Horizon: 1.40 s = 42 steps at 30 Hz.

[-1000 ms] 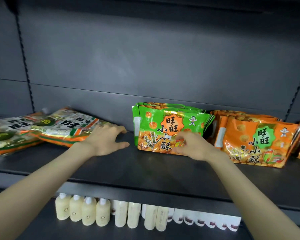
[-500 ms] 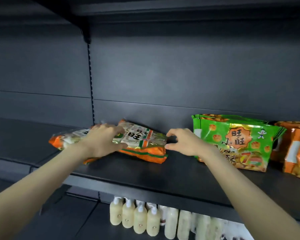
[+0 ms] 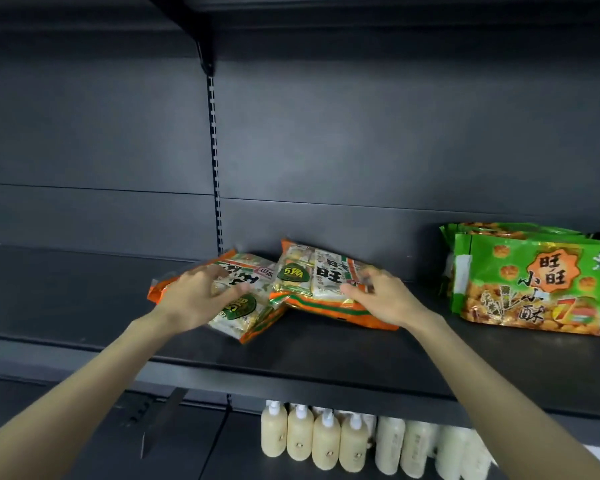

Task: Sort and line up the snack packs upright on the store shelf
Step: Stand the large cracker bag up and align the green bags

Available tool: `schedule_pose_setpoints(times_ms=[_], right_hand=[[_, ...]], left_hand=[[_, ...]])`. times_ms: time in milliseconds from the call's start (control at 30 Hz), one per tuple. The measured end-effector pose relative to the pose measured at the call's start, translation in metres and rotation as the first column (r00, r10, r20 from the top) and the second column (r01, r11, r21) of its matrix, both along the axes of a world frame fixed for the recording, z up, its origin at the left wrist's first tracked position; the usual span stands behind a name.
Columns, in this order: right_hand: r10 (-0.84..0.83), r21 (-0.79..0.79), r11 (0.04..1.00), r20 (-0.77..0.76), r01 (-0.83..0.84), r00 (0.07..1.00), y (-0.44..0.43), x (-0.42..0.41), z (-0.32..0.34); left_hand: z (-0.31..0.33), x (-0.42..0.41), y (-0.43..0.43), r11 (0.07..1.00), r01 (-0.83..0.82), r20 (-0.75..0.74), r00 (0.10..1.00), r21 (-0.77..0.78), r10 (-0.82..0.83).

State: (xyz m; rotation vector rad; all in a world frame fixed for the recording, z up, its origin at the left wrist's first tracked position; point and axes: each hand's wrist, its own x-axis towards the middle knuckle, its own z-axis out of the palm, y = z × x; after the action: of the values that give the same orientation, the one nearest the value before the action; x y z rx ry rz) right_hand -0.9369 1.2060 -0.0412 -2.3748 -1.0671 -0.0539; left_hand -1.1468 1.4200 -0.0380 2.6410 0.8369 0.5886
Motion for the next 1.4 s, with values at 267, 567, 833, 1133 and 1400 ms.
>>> schedule_pose_setpoints(times_ms=[267, 567, 833, 1133, 1400], right_hand=[[-0.259, 0.044, 0.957, -0.315, 0.287, 0.913, 0.016, 0.023, -0.01], [-0.169, 0.098, 0.954, -0.606, 0.284, 0.777, 0.019, 0.051, -0.014], [0.139, 0.479, 0.855, -0.581, 0.199, 0.802, 0.013, 0.053, -0.027], [0.161, 0.721, 0.674, -0.356, 0.161, 0.921, 0.006, 0.061, -0.016], [0.026, 0.729, 0.638, -0.342, 0.248, 0.939, 0.018, 0.085, -0.016]], left_hand=[[-0.037, 0.018, 0.011, 0.886, -0.192, 0.31, 0.888, -0.423, 0.34], [-0.06, 0.055, 0.004, 0.567, -0.085, 0.445, 0.529, -0.819, 0.723], [-0.06, 0.043, 0.014, 0.655, 0.216, 0.659, 0.498, -0.724, 0.564], [-0.027, 0.053, 0.032, 0.825, 0.395, 0.761, 0.646, -0.404, 0.063], [-0.01, 0.089, 0.074, 0.794, 0.361, 0.471, 0.876, -0.489, -0.108]])
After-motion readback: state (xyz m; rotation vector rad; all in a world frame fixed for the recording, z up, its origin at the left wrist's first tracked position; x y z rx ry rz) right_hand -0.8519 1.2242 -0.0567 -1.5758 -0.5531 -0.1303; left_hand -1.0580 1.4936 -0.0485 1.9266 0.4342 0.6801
